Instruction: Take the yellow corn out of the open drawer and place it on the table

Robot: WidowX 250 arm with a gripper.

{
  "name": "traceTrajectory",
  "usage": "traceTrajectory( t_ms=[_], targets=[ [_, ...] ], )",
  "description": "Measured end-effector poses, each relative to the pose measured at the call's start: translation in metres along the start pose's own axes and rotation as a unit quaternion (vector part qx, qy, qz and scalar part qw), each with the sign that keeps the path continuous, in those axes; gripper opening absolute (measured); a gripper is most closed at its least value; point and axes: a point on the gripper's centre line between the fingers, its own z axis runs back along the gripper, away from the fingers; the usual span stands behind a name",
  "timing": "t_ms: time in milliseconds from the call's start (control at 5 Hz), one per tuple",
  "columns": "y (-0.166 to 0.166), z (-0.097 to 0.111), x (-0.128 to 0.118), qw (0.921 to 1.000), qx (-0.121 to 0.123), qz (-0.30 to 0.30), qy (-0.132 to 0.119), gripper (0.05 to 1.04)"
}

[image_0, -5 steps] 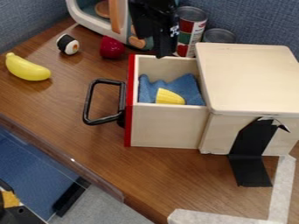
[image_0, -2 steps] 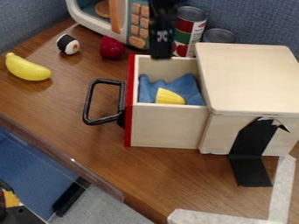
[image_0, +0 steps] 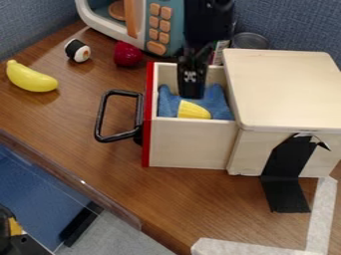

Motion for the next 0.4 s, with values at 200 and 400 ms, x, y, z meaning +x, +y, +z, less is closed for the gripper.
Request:
traceTrajectory(
  t_ms=[200, 400],
  targets=[
    [-0.0005, -0.0074, 0.0020, 0.9999, 0.010, -0.009, -0.003, 0.999],
    [0.0045, -0.0100, 0.0056, 0.9993, 0.031, -0.016, -0.018, 0.999]
  ],
)
